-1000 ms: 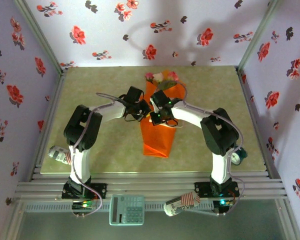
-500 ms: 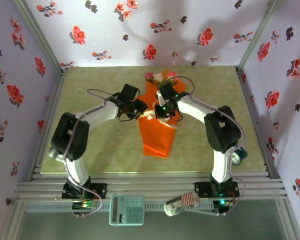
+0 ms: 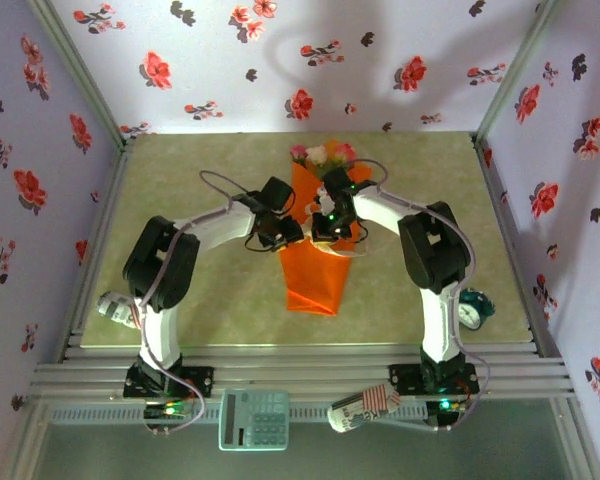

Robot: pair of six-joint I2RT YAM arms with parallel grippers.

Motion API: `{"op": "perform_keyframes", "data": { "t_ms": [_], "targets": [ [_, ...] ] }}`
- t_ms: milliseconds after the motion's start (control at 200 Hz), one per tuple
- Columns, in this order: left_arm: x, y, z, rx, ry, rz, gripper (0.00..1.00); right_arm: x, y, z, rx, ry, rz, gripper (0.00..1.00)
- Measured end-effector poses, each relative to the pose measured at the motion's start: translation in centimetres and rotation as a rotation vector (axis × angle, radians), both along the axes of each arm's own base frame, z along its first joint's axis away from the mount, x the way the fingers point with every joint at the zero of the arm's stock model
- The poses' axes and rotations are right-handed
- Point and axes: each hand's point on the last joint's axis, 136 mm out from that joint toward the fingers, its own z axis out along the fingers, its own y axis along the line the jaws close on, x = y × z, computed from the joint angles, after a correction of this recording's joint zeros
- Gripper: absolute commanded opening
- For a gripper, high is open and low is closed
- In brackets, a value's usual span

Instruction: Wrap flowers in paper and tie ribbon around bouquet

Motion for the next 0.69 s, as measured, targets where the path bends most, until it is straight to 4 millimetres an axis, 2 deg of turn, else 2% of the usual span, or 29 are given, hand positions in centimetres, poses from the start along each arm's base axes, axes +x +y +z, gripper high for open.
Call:
{"op": "perform_keyframes", "data": {
  "t_ms": [150, 305, 560, 695],
  "targets": [
    [1.3, -0.5, 0.5, 0.020, -0.034, 0.012, 0.40, 0.1, 0.0, 0.1, 0.006, 0.003, -0.002, 0.00],
    [2.4, -1.3, 0.0, 0.035, -0.043, 0.009, 0.37, 0.2, -0.2, 0.1, 0.010, 0.004, -0.006, 0.00],
    [2.5, -1.8, -0.9, 0.063, -0.033, -0.017, 0.35, 0.3, -0.3, 0.1, 0.011, 0.009, -0.022, 0.00],
    [2.6, -2.0, -1.2, 0.078, -0.035, -0.033, 0.28, 0.5, -0.2, 0.4, 0.017, 0.007, -0.027, 0.00]
  ]
}}
